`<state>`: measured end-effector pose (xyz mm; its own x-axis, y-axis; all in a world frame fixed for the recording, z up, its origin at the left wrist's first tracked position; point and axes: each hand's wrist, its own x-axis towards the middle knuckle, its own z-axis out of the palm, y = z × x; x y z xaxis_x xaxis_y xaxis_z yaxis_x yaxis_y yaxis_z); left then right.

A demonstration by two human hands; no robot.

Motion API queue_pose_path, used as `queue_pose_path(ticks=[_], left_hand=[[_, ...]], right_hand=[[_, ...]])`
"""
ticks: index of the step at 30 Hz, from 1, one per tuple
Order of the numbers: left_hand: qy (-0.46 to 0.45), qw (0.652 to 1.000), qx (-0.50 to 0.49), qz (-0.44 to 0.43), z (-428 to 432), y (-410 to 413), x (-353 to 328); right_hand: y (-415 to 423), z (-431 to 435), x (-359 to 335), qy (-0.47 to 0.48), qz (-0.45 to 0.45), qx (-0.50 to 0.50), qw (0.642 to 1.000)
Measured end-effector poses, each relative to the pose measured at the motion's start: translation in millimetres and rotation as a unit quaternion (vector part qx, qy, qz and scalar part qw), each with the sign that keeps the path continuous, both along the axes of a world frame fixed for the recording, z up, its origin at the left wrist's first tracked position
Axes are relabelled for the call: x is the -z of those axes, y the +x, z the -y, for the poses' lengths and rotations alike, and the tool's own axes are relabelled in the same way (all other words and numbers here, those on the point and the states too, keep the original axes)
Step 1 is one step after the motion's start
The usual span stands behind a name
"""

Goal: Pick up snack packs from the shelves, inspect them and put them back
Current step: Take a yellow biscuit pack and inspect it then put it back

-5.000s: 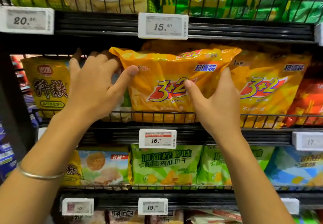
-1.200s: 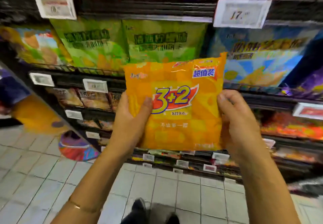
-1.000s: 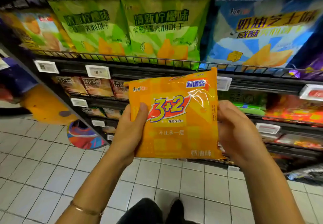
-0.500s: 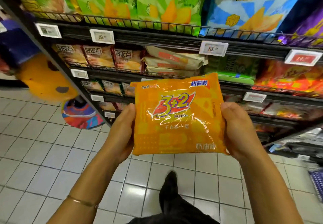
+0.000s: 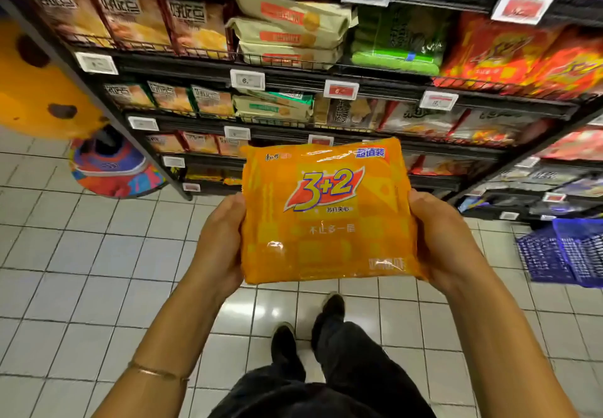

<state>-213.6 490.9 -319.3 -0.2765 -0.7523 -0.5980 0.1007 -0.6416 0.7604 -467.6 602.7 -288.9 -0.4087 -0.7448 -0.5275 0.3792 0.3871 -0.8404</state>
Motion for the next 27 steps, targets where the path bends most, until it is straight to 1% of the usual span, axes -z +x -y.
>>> queue_pose_path(ticks=[3, 6, 10, 13, 16, 18, 21, 25, 27], left_hand=[[-0.018, 1.0, 0.007, 0.018, -8, -6, -9], [-0.017, 0.999, 0.01, 0.028, -13, -15, -20], [0.038, 0.999, 0.012, 0.001, -22, -31, -31], [0.08, 0.995, 0.044, -0.032, -33, -44, -36], [0.106, 0.988, 0.088, -0.072, -41, -49, -38], [0.114, 0.984, 0.105, -0.084, -46, -49, -39], [0.133, 0.983, 0.101, -0.07, -53, -51, -39], [0.18, 0.976, 0.072, -0.1, -63, -55, -39], [0.182, 0.975, 0.069, -0.108, -67, -56, -36]], right_hand=[[-6, -13, 4, -0.002, 0.044, 0.009, 0.999], [-17, -20, 6, -0.007, 0.046, 0.01, 0.999], [-39, -21, 1, -0.002, 0.069, 0.007, 0.998], [-53, -16, -9, -0.02, 0.028, -0.014, 0.999], [-61, -25, -7, -0.033, 0.051, -0.037, 0.997], [-66, -36, -2, -0.045, 0.067, -0.059, 0.995], [-72, -44, -2, -0.026, 0.071, -0.075, 0.994], [-76, -45, -5, -0.015, 0.064, -0.115, 0.991], [-79, -46, -6, -0.02, 0.063, -0.118, 0.991]])
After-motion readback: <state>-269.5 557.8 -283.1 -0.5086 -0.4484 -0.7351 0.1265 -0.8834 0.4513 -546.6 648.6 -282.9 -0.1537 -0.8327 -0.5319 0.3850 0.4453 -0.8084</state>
